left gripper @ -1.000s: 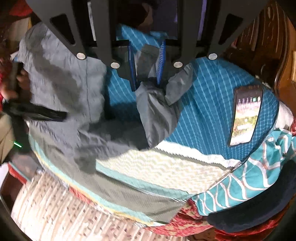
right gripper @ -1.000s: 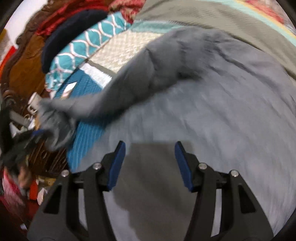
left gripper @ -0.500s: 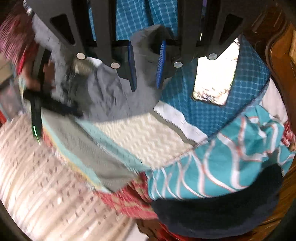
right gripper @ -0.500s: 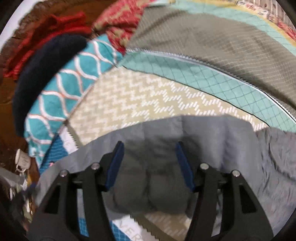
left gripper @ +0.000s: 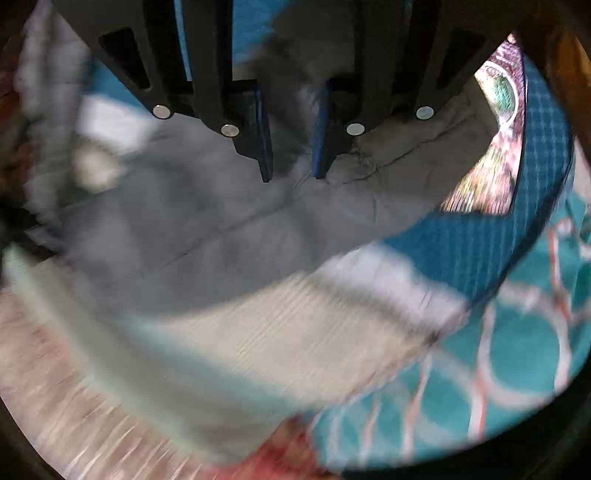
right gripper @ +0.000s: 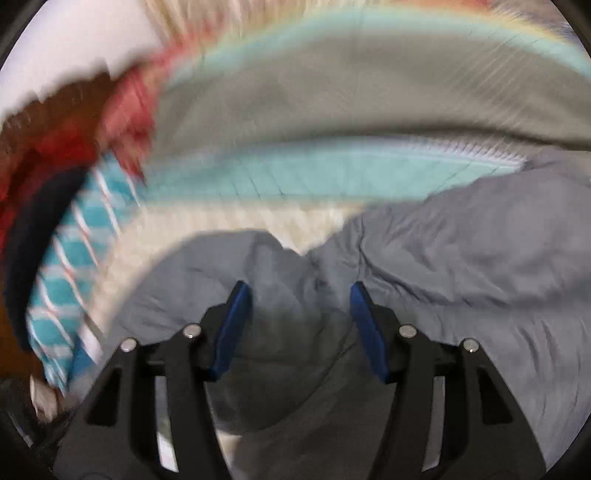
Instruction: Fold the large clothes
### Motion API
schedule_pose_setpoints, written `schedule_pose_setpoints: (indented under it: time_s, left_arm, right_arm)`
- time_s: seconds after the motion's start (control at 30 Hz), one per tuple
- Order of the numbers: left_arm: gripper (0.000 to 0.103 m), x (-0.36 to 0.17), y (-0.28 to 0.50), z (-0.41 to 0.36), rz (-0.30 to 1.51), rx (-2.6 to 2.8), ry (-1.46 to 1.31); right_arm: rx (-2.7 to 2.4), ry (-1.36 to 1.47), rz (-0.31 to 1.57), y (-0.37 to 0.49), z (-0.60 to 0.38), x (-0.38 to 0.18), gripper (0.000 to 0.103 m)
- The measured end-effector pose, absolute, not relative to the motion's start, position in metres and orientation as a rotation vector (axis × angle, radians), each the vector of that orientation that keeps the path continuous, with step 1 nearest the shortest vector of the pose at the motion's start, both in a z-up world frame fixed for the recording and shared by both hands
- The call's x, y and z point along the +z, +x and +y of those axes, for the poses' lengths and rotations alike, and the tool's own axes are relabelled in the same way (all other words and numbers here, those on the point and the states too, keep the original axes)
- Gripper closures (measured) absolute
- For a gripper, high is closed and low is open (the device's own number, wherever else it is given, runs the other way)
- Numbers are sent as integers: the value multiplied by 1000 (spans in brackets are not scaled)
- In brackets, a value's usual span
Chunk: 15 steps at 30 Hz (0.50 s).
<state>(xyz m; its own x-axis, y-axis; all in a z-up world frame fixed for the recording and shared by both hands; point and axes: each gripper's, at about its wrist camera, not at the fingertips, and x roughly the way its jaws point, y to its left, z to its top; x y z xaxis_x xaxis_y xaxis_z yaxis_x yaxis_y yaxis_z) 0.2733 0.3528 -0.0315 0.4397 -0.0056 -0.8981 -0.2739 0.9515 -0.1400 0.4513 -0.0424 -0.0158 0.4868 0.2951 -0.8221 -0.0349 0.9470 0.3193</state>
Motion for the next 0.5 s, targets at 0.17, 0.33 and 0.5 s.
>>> schedule_pose_setpoints:
  time_s: [0.17,0.33,0.5]
  left_arm:
    - [61,-28,271,344,1115,224,-239]
    - [61,-18,263,345,1119,265,-199]
    - [61,41,236,323,952,229,-169]
  right_arm:
    - [83,179,1149,508,-56,-42,45]
    - [108,90,1062,487,-37,-15,42]
    - [238,192,925,384,-75,30,42]
